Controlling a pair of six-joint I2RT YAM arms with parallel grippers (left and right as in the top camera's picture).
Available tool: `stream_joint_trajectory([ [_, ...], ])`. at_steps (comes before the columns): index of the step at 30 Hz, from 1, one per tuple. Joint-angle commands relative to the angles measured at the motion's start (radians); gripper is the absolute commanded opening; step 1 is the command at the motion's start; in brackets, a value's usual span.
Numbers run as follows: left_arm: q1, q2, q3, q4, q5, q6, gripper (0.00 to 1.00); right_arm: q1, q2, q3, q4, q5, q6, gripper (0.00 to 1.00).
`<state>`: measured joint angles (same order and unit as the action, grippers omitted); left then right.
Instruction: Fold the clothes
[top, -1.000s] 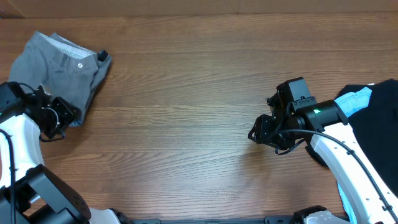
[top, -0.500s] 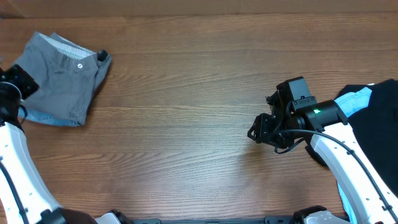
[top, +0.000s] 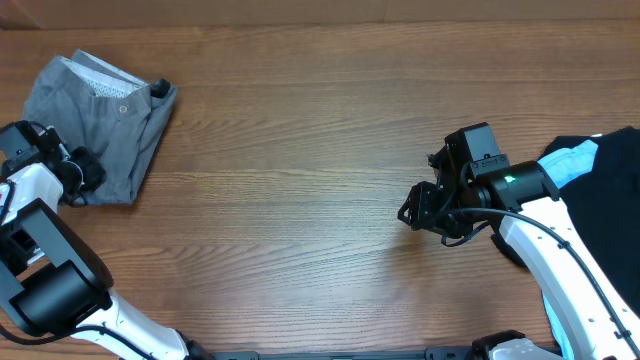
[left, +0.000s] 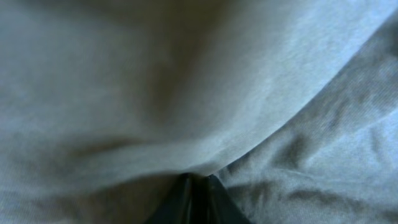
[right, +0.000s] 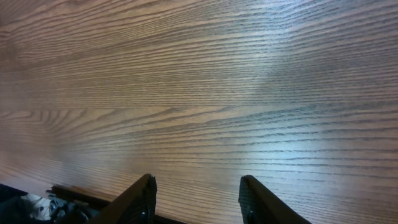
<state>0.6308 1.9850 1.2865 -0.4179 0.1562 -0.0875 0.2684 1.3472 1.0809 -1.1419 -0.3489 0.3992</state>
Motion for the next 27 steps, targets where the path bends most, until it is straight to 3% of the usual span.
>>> stream_joint_trajectory([
  [1, 0.005, -0.017, 0.021, -0.030, 0.039, 0.039, 0.16, 0.000, -0.015, 0.020, 0.003, -0.001, 0.001, 0.47],
  [8, 0.004, -0.251, 0.138, -0.082, 0.082, 0.020, 0.37, 0.000, -0.014, 0.020, 0.003, -0.001, 0.001, 0.47],
  [11, 0.004, -0.284, 0.145, -0.044, 0.065, 0.038, 0.40, 0.000, -0.015, 0.020, 0.003, -0.001, 0.001, 0.47],
  [15, 0.003, -0.207, 0.140, 0.060, -0.011, 0.058, 0.40, 0.000, -0.015, 0.020, 0.003, 0.000, 0.000, 0.47],
  [17, 0.008, -0.119, 0.140, 0.126, -0.063, 0.058, 0.46, 0.000, -0.015, 0.020, 0.003, -0.001, 0.000, 0.47],
  [20, 0.015, -0.008, 0.140, 0.163, -0.101, 0.057, 0.72, 0.000, -0.014, 0.020, 0.000, -0.004, 0.000, 0.47],
  [27, 0.021, 0.096, 0.142, 0.154, -0.111, 0.045, 0.72, 0.000, -0.015, 0.020, -0.026, -0.004, 0.000, 0.47],
])
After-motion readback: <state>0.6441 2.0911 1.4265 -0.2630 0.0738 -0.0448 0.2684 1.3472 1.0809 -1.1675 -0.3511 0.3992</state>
